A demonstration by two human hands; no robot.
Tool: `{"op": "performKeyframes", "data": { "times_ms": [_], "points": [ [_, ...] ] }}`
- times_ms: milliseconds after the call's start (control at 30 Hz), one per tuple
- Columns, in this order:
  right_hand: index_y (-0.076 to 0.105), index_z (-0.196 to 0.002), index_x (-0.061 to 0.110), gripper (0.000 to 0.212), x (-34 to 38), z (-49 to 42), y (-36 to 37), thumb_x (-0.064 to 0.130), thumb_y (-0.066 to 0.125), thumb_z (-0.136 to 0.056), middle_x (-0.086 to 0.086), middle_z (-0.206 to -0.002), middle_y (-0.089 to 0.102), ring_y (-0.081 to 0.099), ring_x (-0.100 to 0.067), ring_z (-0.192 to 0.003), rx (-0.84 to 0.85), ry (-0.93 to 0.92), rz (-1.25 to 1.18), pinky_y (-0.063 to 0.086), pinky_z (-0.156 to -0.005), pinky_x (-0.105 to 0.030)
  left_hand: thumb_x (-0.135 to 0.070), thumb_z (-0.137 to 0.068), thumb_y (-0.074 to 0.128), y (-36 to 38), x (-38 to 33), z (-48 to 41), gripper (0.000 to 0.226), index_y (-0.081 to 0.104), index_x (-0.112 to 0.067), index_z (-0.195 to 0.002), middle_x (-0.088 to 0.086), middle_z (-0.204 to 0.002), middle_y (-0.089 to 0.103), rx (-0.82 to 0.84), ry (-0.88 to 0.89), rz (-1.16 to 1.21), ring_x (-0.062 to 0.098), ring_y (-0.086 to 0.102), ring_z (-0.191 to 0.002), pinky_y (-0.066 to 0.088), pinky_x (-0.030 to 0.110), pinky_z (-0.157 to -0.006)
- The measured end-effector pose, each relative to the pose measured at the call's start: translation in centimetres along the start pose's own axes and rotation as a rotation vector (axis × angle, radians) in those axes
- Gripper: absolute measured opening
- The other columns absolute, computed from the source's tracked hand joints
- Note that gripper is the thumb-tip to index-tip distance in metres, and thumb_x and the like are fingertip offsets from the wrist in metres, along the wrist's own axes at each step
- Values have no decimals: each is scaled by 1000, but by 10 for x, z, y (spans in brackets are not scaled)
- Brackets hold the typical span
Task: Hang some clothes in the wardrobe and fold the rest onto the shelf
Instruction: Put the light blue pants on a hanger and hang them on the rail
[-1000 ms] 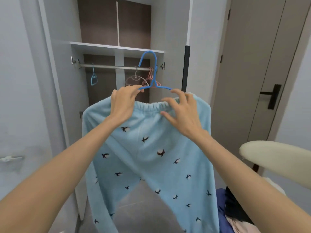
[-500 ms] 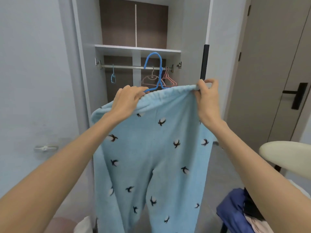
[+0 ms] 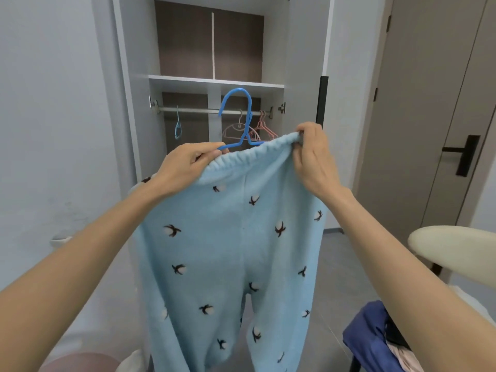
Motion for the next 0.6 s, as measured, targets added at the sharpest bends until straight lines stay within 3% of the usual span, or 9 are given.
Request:
{"op": "performKeyframes", "data": {
  "times_ms": [167,233,333,433,600],
  "points": [
    [44,-113,12,36,1,7,35,17,38,-78,-1,-98,56,43,-19,-80,29,58,7,27,-80,-31,-49,-91,48,1,39,8,21,68,-48,-92,-28,-97,69,-85,-98,72,3,63,-99,49,41,-92],
    [46,-100,17,25,1,7,60,21,33,-79,4,-81,55,46,-19,-75,84,37,58,24,-79,-31,-44,-93,51,4,60,8,20,68,-46,-83,-34,-88,66,-150,-140,64,4,64,-92,50,34,-84],
    [47,-80,14,18,-5,5,102,22,31,-82,8,-61,46,45,-14,-62,146,49,46,27,-79,-32,-35,-96,51,14,101,3,21,66,-41,-83,-31,-73,62,-219,-189,16,2,56,-72,39,21,-66],
    [48,-77,12,17,-18,-4,142,20,35,-84,10,-55,43,43,-8,-57,152,78,14,27,-78,-31,-33,-96,50,29,146,-9,22,67,-35,-84,-31,-64,58,-231,-212,32,4,48,-58,32,19,-61],
    [45,-77,13,13,-42,-35,185,18,42,-89,9,-58,46,40,-9,-58,141,142,-7,24,-75,-30,-29,-96,51,46,188,-51,23,71,-25,-85,-32,-67,60,-163,-230,97,-3,47,-54,31,22,-63]
  ]
}}
Point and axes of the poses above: each hand's wrist, its own z-axis away from the middle knuckle, its own y-axis out of the palm, x = y × z, the point moved 8 cm from there along -z, towards the middle knuckle
